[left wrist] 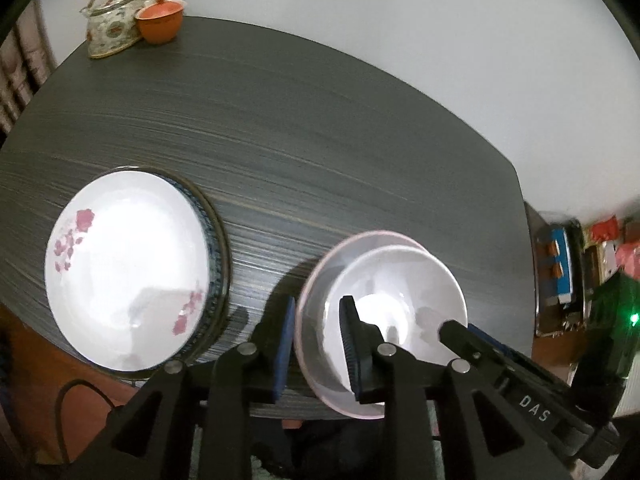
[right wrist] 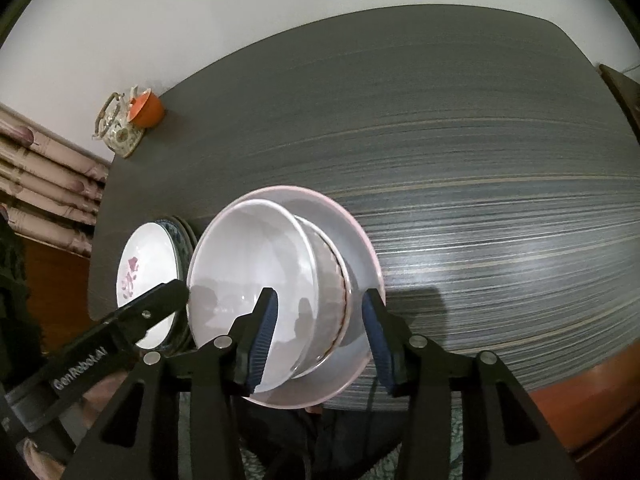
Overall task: Organize plates and bowls
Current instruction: 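Open the right gripper to release the 'Rabbit' bowl, then grasp the pink-rimmed bowl rim with both grippers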
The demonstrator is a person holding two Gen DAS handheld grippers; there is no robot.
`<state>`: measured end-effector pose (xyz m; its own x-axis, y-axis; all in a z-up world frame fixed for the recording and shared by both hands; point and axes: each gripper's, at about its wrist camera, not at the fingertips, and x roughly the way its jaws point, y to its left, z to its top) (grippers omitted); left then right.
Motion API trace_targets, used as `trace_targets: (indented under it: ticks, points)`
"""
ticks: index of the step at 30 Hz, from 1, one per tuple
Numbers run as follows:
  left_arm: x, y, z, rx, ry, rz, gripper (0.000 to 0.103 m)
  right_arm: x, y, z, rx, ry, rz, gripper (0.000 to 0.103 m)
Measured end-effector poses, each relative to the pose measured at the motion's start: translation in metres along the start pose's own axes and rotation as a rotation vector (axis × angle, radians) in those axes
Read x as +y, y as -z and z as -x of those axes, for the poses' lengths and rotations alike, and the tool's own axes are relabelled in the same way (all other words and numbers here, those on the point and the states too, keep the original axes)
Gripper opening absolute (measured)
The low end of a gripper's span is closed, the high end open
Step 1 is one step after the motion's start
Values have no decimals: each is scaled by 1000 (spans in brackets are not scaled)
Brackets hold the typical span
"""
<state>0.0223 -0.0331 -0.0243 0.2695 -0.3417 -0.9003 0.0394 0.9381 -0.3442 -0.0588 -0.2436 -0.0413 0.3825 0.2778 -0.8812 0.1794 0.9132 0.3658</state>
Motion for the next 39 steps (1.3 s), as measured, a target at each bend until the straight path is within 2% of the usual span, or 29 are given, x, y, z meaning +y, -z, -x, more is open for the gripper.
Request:
trace_targets:
  ticks: [9,16,31,39]
  points:
    - [30,-2,-5,52,34,85,24,-14,-5,19,-40,-4,-31,42]
    - [28,0,-18,103,81,96,24,-32,-3,17,-35,35,-61,42]
    - [29,0,-24,137,63,97,23,-37,3,-14,55,75,-65,41]
    - [31,5,-36,166,44,90,23,-41,2,-19,71,75,-66,40]
